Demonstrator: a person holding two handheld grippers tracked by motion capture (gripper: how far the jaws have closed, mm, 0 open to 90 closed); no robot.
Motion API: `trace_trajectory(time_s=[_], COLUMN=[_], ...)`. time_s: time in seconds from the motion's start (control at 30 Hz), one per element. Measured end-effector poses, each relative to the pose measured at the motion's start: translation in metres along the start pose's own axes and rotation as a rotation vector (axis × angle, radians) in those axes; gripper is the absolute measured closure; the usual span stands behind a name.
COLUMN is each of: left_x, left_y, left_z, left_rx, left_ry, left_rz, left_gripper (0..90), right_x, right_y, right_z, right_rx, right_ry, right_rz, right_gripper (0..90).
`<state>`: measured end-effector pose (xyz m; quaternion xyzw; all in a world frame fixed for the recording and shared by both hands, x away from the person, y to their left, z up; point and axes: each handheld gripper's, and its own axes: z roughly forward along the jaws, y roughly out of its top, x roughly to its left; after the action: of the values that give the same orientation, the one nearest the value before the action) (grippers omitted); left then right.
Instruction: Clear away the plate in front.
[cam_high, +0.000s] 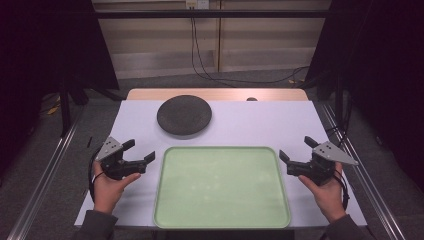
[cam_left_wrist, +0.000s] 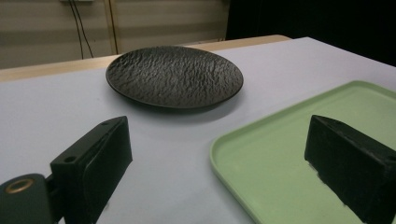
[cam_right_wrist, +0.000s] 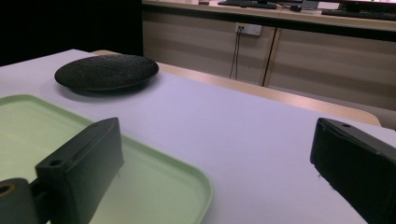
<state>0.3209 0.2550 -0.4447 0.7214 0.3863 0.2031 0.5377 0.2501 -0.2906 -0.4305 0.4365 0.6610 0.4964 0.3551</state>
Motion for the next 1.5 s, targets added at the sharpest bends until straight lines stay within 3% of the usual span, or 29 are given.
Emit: trace_trajectory(time_s=[0.3,0.57,0.67,0.83,1.03,1.3,1.4,1.5], left_x=[0.008,0.026,0.030,0.040,0.050,0.062,0.068,0.072], left_y=[0.007,0.012,0.015,0.018,0.019,0.020,0.018,0.016], left_z=[0.014,0.039,0.045,0.058,0.074,0.086,0.095,0.102], left_rx=[-0.010,0.002,0.006,0.029,0.030,0.043,0.040,0.024], left_ry=[0.000,0.047,0.053,0.065,0.105,0.156,0.185,0.177], left_rz=[-0.051,-0.137,-0.137,-0.172,-0.265,-0.299,-0.339,-0.381], left_gripper=[7.5,8.3,8.6,8.9,9.5,11.1,11.7,12.6], right_x=[0.002,0.000,0.000,0.000,0.001,0.002,0.002,0.002], right_y=[-0.001,-0.001,-0.001,-0.001,-0.001,-0.001,-0.001,-0.001], right_z=[-0.004,-0.006,-0.007,-0.007,-0.007,-0.008,-0.008,-0.008], right_rx=[0.007,-0.006,-0.012,-0.006,-0.006,-0.011,-0.010,-0.012], right_ry=[0.016,0.013,0.016,0.014,0.033,0.035,0.037,0.040], right_rz=[-0.007,0.004,0.004,0.002,-0.004,0.003,0.003,-0.002], right_gripper=[2.3,3.0,3.3,3.2,3.2,3.6,3.6,3.7])
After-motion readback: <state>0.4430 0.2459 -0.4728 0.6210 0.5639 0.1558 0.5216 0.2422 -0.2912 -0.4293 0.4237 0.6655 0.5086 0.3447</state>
